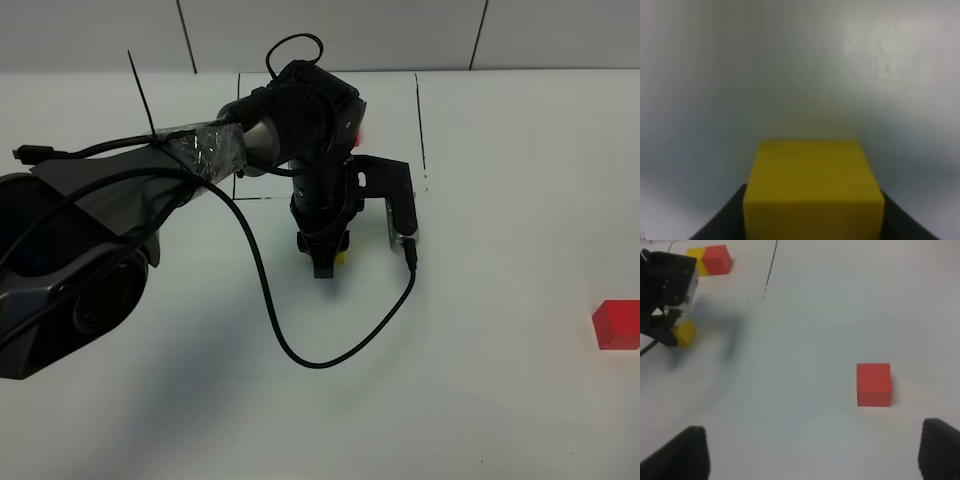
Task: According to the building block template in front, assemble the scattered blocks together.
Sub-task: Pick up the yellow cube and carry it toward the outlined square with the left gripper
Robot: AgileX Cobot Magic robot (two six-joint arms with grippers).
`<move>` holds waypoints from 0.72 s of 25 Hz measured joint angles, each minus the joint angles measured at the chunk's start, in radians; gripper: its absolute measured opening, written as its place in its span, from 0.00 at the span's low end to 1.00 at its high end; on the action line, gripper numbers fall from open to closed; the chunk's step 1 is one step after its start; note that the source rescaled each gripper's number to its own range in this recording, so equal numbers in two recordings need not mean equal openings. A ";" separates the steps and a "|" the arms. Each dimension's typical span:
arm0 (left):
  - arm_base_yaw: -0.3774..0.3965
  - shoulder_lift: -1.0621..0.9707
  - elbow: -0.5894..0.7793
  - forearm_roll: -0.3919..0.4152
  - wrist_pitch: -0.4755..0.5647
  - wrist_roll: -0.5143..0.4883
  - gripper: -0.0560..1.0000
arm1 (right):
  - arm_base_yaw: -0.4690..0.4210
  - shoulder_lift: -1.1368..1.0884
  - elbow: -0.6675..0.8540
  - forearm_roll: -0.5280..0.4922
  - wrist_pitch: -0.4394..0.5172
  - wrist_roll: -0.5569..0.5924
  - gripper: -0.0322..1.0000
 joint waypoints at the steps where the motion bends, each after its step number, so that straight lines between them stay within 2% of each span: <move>1: 0.000 0.000 0.000 0.000 0.000 0.000 0.06 | 0.000 0.000 0.000 0.000 0.000 0.000 0.72; 13: 0.000 0.000 0.000 0.000 0.001 -0.030 0.06 | 0.000 0.000 0.000 0.000 0.000 0.000 0.72; 15: 0.000 0.003 0.000 0.000 0.000 -0.034 0.13 | 0.000 0.000 0.000 0.000 0.000 0.000 0.72; 18: 0.000 0.006 0.000 -0.002 0.000 -0.049 0.41 | 0.000 0.000 0.000 0.000 0.000 0.000 0.72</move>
